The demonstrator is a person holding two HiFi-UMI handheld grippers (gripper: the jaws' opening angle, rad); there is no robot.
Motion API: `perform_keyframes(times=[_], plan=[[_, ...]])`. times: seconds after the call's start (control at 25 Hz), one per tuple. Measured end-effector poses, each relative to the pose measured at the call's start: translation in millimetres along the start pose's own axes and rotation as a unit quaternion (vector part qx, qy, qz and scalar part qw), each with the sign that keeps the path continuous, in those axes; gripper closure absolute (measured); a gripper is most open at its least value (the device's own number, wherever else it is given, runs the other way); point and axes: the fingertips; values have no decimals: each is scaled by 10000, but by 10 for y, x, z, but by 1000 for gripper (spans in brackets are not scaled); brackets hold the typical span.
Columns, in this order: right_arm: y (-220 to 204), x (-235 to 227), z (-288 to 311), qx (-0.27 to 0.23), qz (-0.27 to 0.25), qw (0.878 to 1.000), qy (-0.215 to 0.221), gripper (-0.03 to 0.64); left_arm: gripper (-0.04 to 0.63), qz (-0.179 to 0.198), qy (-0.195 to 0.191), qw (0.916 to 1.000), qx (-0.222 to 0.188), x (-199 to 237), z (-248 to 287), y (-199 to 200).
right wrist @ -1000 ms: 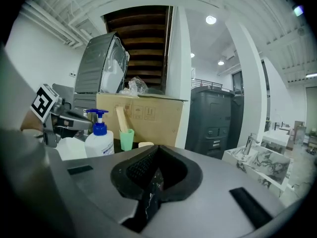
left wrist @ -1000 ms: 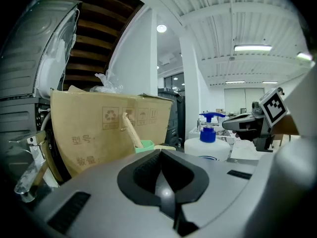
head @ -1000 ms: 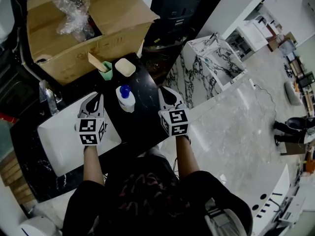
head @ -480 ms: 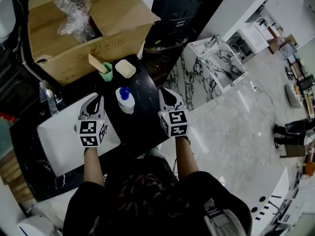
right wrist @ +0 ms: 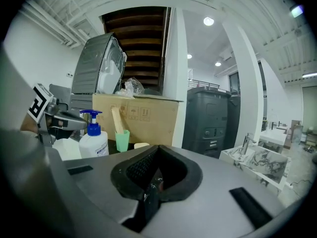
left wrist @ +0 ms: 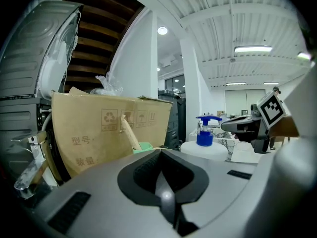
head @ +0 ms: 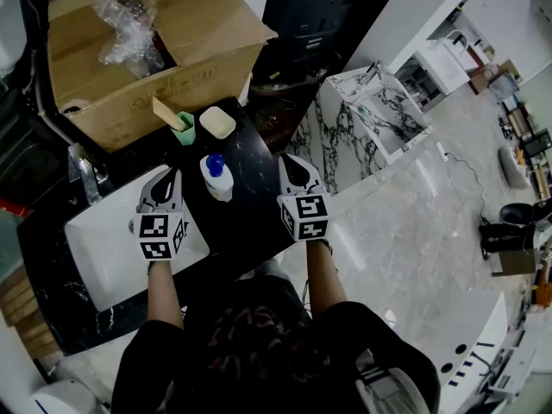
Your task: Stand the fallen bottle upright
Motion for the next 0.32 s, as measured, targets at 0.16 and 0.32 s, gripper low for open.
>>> perform_keyframes(times=[0.16, 0.32], plan=[[6, -2, -11, -3, -19, 10000, 3, 603, 580, 5, 26, 10000, -9, -9, -3, 3], [-15, -35, -34, 30, -11, 10000, -26, 603, 580, 9, 28, 10000, 12, -34, -11, -27]])
Point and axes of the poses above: the fingertips, and each gripper's own axes: z forward along the fingers, x to its left, y out of its top, and after that the axes turned 12 degrees about -z, right-handed
